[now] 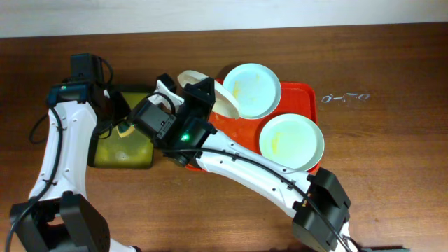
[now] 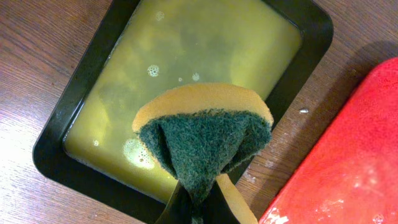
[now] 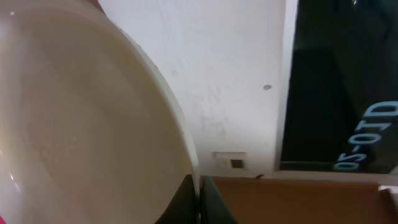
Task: Clean dirty plates on tray and stack at the side
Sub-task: 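Lift the white plate with the right gripper and place it right of the tray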
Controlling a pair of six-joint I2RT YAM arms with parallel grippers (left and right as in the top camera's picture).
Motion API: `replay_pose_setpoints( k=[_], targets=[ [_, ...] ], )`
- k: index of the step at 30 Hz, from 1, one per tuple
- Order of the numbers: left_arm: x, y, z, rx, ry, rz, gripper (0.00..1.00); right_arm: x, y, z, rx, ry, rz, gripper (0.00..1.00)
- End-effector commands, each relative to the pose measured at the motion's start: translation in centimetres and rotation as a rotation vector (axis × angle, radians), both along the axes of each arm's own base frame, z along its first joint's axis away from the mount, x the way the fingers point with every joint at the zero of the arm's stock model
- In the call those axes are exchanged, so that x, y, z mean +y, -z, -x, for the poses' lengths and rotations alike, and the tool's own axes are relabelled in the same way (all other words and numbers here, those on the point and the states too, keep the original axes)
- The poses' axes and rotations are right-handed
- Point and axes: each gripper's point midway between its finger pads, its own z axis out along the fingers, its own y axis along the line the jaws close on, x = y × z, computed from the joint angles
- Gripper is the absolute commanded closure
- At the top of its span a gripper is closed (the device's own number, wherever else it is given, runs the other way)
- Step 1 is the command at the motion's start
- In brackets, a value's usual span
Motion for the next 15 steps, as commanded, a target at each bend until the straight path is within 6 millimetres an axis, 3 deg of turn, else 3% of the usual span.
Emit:
replay_pose_setpoints(
  k=[1,2,4,6,7,9,12,14,15],
  targets=[
    [0.3,-1.2,-0.2,-0.034,0.009,-0.019,1.00,-0.8,-2.9,0.6,-0.053,0.020,0.006,0.96],
    [0.3,-1.2,-0.2,-0.034,0.009,-0.019,1.00,-0.7,-2.9,0.6,-0.062,0.024,-0.023,0.96],
    [0.3,-1.2,-0.2,-0.032,0.009,-0.019,1.00,-0.3,-0.7,0.5,0.004,-0.002,-0.152,0.96],
    [0.3,-1.2,-0.1,-0.030,0.009,-0.019,1.00,0.9,5.4,1.0,0.345,-0.122,-0.280,0.96],
    [0.3,-1.2,-0.1,-0.030,0.009,-0.019,1.00,0.2,6.9,0.8,0.436,-0.124,-0.314,0.96],
    [0.3,-1.2,-0.1,-0.029,0.009,-0.018,1.00,-3.6,5.5,-1.2,0.356,0.027,-0.451,0.96],
    [0.3,-1.2,-0.1,-0.030,0.009,-0.019,1.00,-6.6,4.0,-4.0,0.444,0.017,-0.779,0.96],
    [0.3,-1.2,-0.1,-0.029,0.009,-0.019,1.00,-10.6,5.0,-6.4,0.564,0.028,-1.012,0.96],
    [0.3,-1.2,-0.1,-0.028,0.009,-0.019,1.00,-13.9,5.5,-7.4,0.603,0.066,-1.118,0.96]
  ],
)
